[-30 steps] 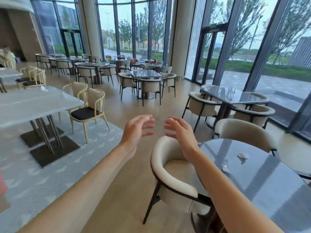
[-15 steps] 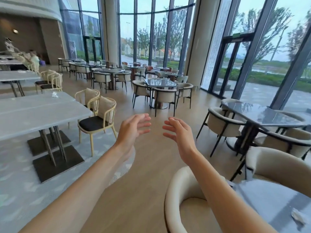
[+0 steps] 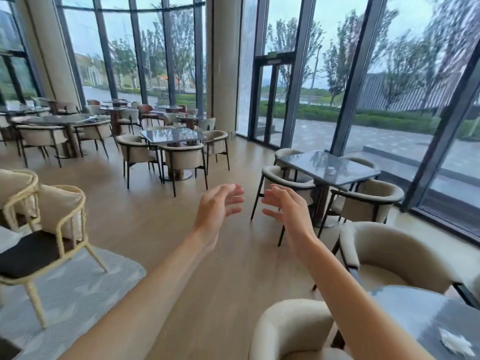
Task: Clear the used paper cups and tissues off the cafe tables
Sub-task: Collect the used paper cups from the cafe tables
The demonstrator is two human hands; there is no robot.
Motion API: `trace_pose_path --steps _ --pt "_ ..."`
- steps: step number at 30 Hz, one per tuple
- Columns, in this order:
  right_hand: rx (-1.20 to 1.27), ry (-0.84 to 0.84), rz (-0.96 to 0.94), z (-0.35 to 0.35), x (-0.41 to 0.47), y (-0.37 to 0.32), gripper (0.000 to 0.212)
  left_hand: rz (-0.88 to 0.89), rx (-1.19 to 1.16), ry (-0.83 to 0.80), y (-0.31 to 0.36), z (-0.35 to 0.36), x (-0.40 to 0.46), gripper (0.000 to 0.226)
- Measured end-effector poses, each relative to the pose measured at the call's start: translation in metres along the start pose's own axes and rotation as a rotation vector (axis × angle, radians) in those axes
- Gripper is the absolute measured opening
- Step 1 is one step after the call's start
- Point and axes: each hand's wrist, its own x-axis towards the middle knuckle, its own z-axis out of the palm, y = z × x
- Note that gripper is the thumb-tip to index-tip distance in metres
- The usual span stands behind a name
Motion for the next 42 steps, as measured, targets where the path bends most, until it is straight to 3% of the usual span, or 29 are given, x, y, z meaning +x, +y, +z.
trace_pose_path --steps 6,16,27,34,42 --pt "0.032 0.004 0.040 0.056 0.116 0.057 0.026 0.000 0.046 0.038 -0.023 -0.046 0.112 0.024" --pt "0.144 -0.251 0.112 0.237 0.343 0.115 0.013 0.087 0.165 0.274 -0.015 -0.159 0.340 0.026" --pt "0.108 -0.412 0.119 0.422 0.536 0.179 0.023 0.153 0.076 0.496 -0.034 -0.296 0.549 0.025" --pt "0.080 -0.403 0.096 0.540 0.697 0.215 0.023 0.156 0.035 0.486 -0.049 -0.387 0.736 0.026" --pt "0.092 -0.329 0.073 0.615 0.870 0.243 0.023 0.115 0.050 0.406 -0.066 -0.429 0.937 0.026"
